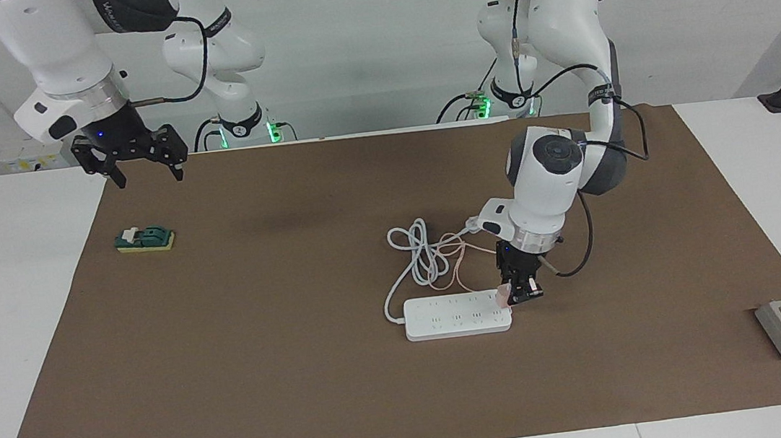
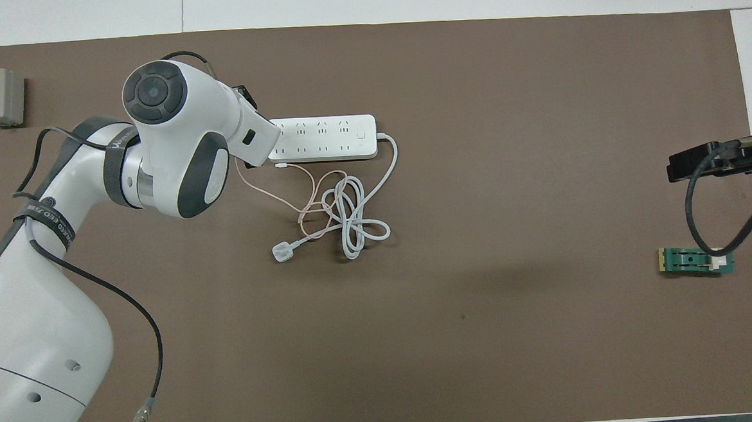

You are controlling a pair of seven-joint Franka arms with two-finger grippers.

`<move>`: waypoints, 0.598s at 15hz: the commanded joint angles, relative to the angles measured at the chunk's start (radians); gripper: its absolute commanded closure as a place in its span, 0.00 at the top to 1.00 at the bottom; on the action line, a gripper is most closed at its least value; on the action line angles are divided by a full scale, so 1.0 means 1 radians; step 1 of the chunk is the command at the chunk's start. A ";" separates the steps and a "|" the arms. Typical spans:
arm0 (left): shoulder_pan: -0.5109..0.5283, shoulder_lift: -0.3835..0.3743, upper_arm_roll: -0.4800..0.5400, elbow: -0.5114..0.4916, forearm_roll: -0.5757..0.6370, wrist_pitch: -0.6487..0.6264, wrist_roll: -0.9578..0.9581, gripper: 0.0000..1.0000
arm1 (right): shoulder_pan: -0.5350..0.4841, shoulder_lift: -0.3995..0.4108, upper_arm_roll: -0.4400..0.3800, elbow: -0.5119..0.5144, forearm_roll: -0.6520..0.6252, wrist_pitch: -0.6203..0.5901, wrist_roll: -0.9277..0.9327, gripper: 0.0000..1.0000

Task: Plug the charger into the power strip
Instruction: 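Push the charger prongs into the power strip socket with the left gripper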

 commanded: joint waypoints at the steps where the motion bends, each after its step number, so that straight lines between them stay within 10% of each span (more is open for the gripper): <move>1: -0.018 -0.004 0.010 -0.025 0.020 0.033 0.009 0.02 | -0.012 0.010 -0.007 -0.012 0.039 0.024 0.009 1.00; 9: -0.030 -0.008 0.010 -0.040 0.020 0.033 0.006 0.02 | -0.006 0.010 -0.007 -0.007 0.034 0.015 0.006 1.00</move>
